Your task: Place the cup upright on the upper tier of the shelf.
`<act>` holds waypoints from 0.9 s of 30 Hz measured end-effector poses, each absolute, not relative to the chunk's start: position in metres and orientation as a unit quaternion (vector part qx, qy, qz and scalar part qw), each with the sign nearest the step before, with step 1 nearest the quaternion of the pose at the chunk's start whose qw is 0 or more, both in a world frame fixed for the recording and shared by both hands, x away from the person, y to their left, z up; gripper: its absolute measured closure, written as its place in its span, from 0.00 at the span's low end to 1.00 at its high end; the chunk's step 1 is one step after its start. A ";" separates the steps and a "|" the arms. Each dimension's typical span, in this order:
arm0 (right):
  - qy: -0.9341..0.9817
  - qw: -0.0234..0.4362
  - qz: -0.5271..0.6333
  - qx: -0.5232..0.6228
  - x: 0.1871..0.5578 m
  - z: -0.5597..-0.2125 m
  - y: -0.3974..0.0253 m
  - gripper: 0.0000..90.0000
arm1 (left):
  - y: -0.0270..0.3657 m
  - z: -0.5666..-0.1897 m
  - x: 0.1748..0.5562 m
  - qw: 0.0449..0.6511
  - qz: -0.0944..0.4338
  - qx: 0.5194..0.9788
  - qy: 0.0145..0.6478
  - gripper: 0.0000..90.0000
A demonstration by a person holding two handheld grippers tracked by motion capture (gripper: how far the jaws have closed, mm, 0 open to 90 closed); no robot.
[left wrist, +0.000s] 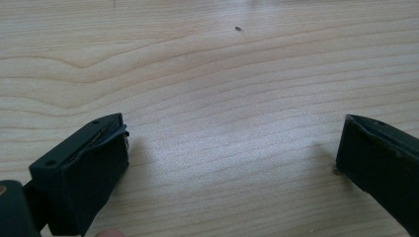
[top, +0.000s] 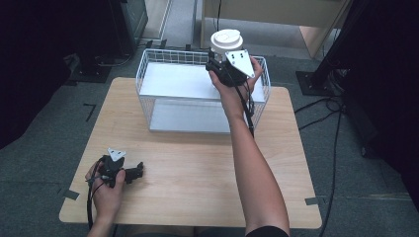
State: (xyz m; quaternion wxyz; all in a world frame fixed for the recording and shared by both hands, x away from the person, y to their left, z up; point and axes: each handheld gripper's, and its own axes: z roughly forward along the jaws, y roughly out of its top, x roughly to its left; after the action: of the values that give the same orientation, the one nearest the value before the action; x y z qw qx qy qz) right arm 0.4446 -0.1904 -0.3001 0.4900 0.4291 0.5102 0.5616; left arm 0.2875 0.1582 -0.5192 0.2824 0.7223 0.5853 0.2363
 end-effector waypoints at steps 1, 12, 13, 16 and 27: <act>0.510 0.489 0.562 0.430 0.445 -0.299 -0.192 0.15 | 0.158 -0.519 0.287 0.282 0.236 0.722 0.585 0.00; 0.538 0.430 0.577 0.439 0.438 -0.288 -0.206 0.15 | 0.158 -0.519 0.287 0.282 0.236 0.723 0.585 0.00; 0.540 0.430 0.576 0.437 0.437 -0.288 -0.206 0.15 | 0.158 -0.519 0.287 0.282 0.236 0.723 0.585 0.00; 0.543 0.432 0.575 0.435 0.435 -0.288 -0.207 0.13 | 0.158 -0.519 0.288 0.282 0.237 0.723 0.585 0.00; 0.547 0.424 0.579 0.431 0.421 -0.290 -0.215 0.06 | 0.158 -0.519 0.287 0.282 0.236 0.723 0.585 0.00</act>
State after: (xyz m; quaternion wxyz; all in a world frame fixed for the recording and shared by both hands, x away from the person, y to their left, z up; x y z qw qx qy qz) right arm 0.4210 -0.2152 -0.2903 0.4237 0.4313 0.5475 0.5785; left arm 0.2875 0.1583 -0.5191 0.2823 0.7225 0.5852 0.2364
